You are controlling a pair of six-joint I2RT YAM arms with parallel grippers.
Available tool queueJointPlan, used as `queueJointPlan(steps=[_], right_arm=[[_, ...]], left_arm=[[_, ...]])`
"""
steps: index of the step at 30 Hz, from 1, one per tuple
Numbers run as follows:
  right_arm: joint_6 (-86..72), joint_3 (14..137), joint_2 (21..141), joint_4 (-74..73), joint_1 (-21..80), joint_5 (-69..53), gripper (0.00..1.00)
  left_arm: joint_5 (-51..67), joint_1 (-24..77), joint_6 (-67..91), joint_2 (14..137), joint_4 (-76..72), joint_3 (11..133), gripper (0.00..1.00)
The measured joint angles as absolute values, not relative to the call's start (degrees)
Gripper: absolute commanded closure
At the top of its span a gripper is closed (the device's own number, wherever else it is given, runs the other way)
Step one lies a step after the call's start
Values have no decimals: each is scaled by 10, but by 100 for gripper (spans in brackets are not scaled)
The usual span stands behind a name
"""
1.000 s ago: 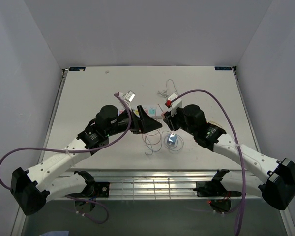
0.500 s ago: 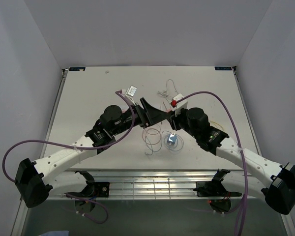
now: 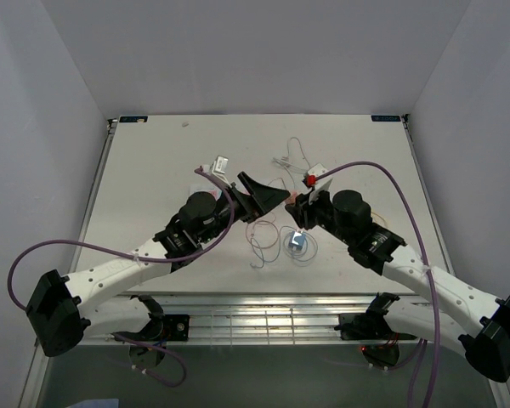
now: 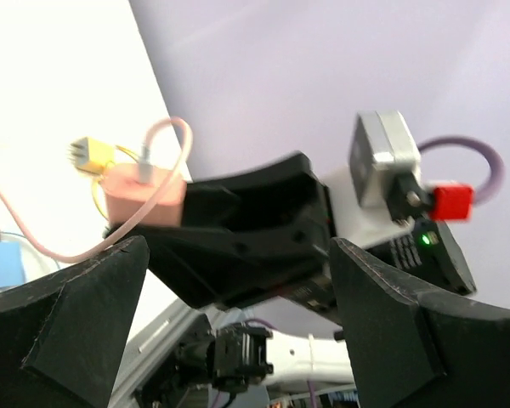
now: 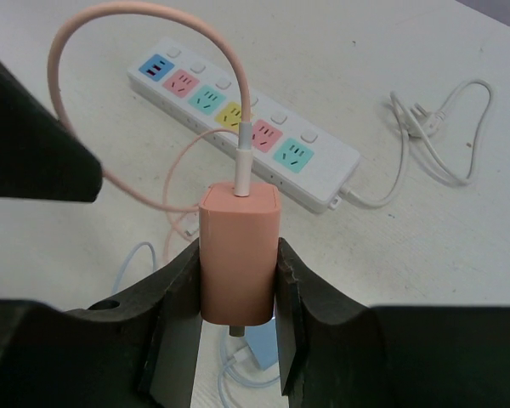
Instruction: Insert the plug
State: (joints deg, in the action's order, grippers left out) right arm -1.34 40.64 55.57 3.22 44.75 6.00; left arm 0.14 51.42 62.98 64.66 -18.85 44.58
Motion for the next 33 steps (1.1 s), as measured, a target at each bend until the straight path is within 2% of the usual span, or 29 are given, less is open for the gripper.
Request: queueJointPlan(steps=[10,33], right_arm=[[-27,394,526,37,448,-43,92],[-23,387,529,75,448,-62,92]], left_arm=[[-57,514,630,651,-184,441,2],[-53,524,588,682,-149,444,4]])
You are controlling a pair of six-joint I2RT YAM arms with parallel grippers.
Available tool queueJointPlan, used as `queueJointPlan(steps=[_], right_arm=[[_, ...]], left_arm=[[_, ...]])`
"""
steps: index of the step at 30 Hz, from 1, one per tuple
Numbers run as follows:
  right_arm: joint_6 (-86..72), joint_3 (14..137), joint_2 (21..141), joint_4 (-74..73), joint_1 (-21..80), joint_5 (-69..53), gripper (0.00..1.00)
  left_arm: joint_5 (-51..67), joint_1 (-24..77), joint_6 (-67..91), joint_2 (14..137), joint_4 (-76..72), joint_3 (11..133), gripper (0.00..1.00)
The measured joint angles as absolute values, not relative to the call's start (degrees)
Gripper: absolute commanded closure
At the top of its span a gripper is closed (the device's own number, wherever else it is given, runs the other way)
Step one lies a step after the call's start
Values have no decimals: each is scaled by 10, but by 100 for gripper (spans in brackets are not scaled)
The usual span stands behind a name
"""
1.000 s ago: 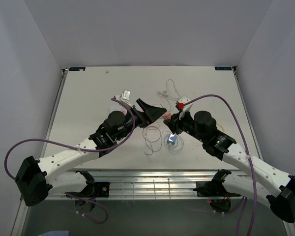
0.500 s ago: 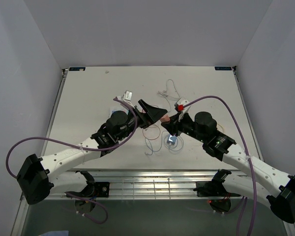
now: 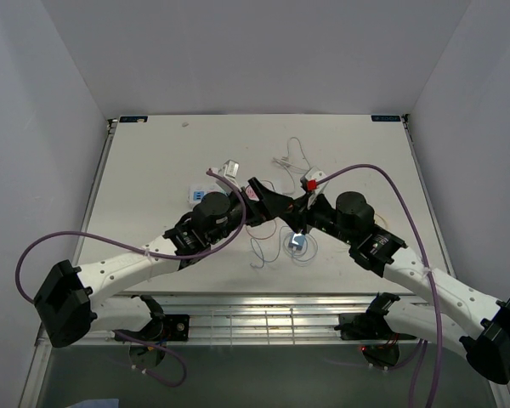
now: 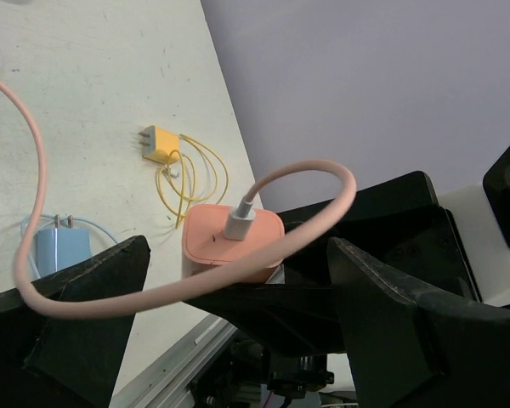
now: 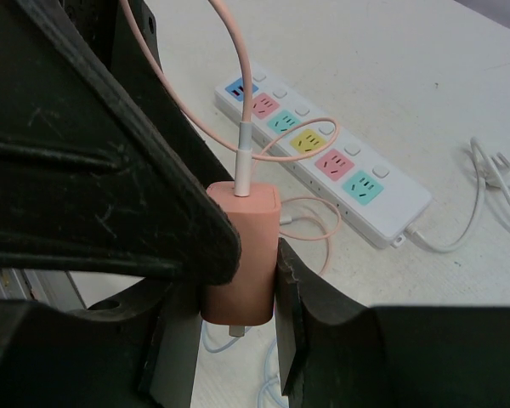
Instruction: Insert the plug
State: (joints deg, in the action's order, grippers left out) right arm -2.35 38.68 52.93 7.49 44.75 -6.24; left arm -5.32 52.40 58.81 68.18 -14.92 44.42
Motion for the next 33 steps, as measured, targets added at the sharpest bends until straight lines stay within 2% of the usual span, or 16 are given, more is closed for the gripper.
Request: queueJointPlan(steps=[5,13,21,24,25,26,27,29,30,32,33], right_arm=[[-24,394,541,74,448,-64,92],[-24,399,540,69,447,-66,92],[-24,404,540,60,447,-68,92],[-24,409,541,57,445,-68,92],[-25,411,541,57,443,-68,92],[-25,413,541,56,442,-68,90],[-25,415,541,55,440,-68,84],[-25,419,541,52,439,-68,73],[-25,420,541,49,439,-68,58],[-27,423,541,41,439,-68,48],[-29,424,541,37,441,-70,38]], left_arm=[[-54,535,567,700,-141,463,7],[-70,542,547,706,-132,477,36],[-90,547,533,707,-116,482,50],[-97,550,527,711,-101,496,71],[-101,551,524,713,-96,502,88],[-103,552,522,716,-92,508,98],[-105,552,520,717,-90,513,100],[-110,553,516,718,-89,516,100],[-112,553,515,718,-88,516,100],[-118,554,508,718,-86,517,100],[-124,556,500,718,-84,517,100]])
